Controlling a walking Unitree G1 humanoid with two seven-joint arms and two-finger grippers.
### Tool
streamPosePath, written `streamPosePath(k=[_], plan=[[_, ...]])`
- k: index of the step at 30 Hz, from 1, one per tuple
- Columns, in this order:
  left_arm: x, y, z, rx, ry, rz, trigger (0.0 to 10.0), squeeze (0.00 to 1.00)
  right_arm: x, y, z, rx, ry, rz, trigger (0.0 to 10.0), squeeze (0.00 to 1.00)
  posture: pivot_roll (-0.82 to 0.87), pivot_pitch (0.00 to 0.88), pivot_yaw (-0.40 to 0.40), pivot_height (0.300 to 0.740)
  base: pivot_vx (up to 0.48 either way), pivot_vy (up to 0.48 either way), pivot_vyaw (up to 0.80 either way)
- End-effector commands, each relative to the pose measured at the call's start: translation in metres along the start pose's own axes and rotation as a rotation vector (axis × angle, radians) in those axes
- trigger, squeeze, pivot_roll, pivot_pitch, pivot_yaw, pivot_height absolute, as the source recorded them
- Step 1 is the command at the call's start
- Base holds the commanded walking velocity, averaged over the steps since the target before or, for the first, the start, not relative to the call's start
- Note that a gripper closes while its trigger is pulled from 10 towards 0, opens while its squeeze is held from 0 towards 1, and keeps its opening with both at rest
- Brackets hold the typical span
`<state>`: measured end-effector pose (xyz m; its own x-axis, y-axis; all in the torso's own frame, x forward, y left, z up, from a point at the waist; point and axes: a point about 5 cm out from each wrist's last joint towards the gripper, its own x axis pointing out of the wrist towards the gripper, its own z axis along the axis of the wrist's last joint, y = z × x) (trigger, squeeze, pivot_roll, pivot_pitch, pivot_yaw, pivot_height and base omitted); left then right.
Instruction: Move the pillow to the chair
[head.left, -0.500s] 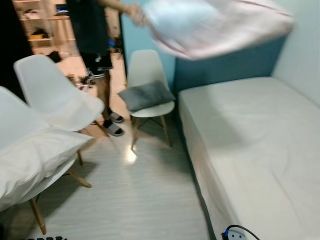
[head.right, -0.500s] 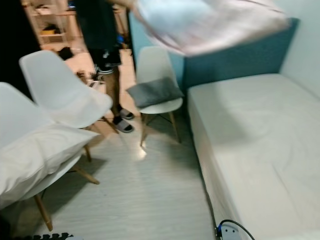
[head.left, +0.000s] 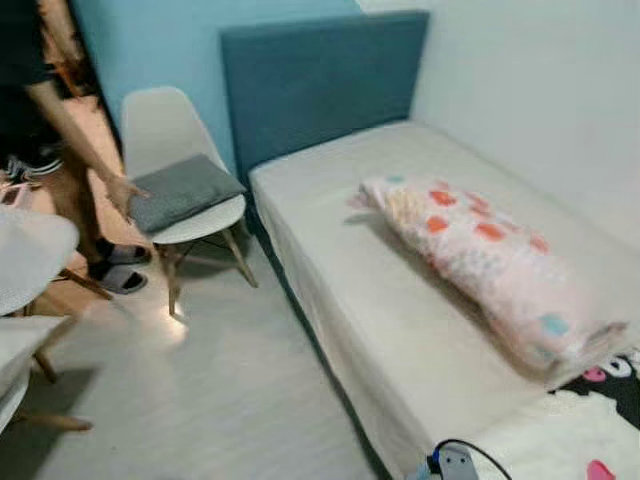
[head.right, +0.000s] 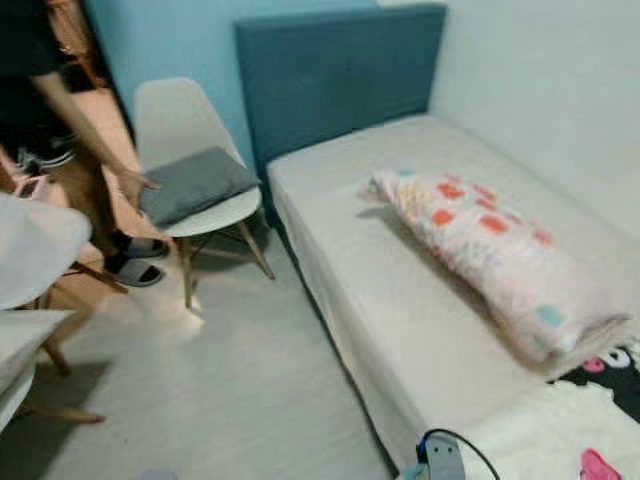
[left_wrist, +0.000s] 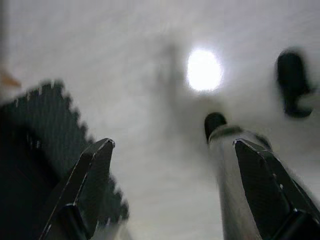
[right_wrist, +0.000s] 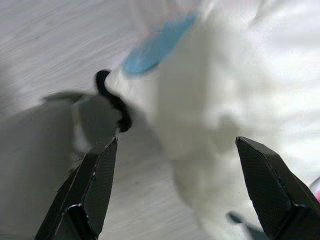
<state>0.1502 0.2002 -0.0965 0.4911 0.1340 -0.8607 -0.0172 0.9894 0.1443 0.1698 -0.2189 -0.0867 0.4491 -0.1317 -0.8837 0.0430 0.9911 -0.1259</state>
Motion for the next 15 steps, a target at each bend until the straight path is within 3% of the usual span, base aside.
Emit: streamPosePath(k=[1, 10, 15], plan=[[-0.003, 0.002, -0.019, 0.009, 0.06, 0.005, 10.0, 0.0, 0.0, 0.004, -0.002, -0.026, 0.006, 0.018, 10.0, 0.0, -0.09, 0.059, 0.022, 0.74, 0.0, 0.0, -0.73], [-0.003, 0.002, -0.02, -0.006, 0.057, -0.006, 10.0, 0.0, -0.002, -0.006, -0.013, -0.034, 0.026, 0.011, 10.0, 0.0, -0.09, 0.062, 0.029, 0.74, 0.0, 0.0, -0.73], [-0.004, 0.002, -0.021, -0.004, 0.051, -0.009, 10.0, 0.0, -0.001, 0.018, -0.02, -0.038, 0.036, 0.034, 10.0, 0.0, -0.08, 0.061, 0.03, 0.74, 0.0, 0.0, -0.73]])
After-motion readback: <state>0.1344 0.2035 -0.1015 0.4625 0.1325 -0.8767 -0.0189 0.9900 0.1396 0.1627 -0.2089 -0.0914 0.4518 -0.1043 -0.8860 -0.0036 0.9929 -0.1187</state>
